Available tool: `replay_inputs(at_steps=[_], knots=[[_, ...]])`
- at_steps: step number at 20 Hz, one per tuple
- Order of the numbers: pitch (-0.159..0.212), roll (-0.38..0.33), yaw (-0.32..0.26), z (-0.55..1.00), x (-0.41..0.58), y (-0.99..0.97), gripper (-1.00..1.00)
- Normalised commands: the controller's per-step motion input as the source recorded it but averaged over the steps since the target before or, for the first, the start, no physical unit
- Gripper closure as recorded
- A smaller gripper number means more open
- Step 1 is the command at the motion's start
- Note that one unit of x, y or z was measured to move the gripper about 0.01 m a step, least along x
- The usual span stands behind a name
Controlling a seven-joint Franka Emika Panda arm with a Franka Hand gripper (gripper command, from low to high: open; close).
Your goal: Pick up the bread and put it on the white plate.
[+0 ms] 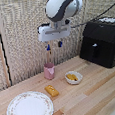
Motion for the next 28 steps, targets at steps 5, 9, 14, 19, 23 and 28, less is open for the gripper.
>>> replay_inputs(at_steps=[5,9,14,19,23,28], knots=[[0.066,-0.042,0.057,-0.15,-0.162,0.46,-1.00],[0.076,-0.028,0.054,-0.13,-0.142,0.44,-1.00],[0.072,-0.018,0.039,-0.24,-0.099,0.30,-1.00],[0.044,-0.017,0.006,-0.33,-0.038,0.25,-1.00],[0.006,-0.002,0.000,-0.39,-0.012,0.22,-1.00],[0.000,0.000,-0.009,-0.39,-0.037,0.27,-1.00]])
